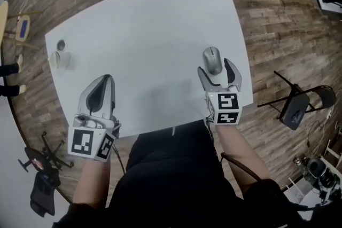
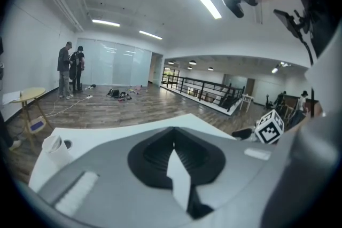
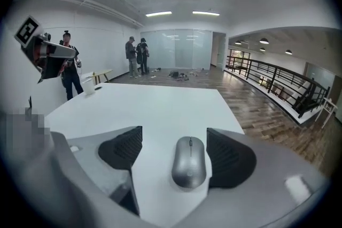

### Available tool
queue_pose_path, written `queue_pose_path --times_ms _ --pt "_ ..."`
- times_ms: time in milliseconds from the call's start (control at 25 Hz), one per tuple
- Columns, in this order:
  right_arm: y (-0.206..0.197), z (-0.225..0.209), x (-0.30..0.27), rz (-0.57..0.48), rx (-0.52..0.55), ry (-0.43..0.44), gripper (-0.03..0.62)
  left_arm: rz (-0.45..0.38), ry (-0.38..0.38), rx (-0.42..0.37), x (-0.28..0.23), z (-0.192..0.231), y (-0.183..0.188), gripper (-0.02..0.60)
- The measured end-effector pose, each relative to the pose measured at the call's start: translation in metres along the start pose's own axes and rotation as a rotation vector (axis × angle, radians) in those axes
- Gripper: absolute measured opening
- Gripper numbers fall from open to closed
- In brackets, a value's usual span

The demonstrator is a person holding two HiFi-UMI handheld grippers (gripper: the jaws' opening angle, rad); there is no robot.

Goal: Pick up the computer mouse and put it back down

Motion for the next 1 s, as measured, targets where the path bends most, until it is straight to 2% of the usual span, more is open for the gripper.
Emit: queue_pose_path --times_ms 240,400,560,760,1000 --pt "0.040 0.012 0.020 -0.120 0.038 0.020 0.372 -0.101 0.007 -0.034 0.020 0.006 0.019 0.005" --pt "0.073 0.024 0.038 -0.234 0.088 0.041 0.295 -0.166 0.029 -0.061 0.032 0.018 0.033 0.005" --pt "0.095 0.031 0.054 -0.303 0.120 0.068 0.230 -0.211 0.046 -0.072 0.037 0.024 0.046 0.005" --pt "0.117 0.033 0.073 -0.434 0.142 0.114 0.089 -0.275 0.041 -0.119 0.042 0.022 0.070 0.005" --pt "0.133 0.030 0.094 -0.541 0.124 0.121 0.069 -0.335 0.053 -0.140 0.052 0.019 0.083 0.005"
Point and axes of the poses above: the fingertips, and each gripper's own axes: x backward along the fingers, z to its left, y out of its top, the point moved 6 cm from there along x, backward along the fingers, and after that the axes turned 8 degrees about -z, right-handed, at the moved point
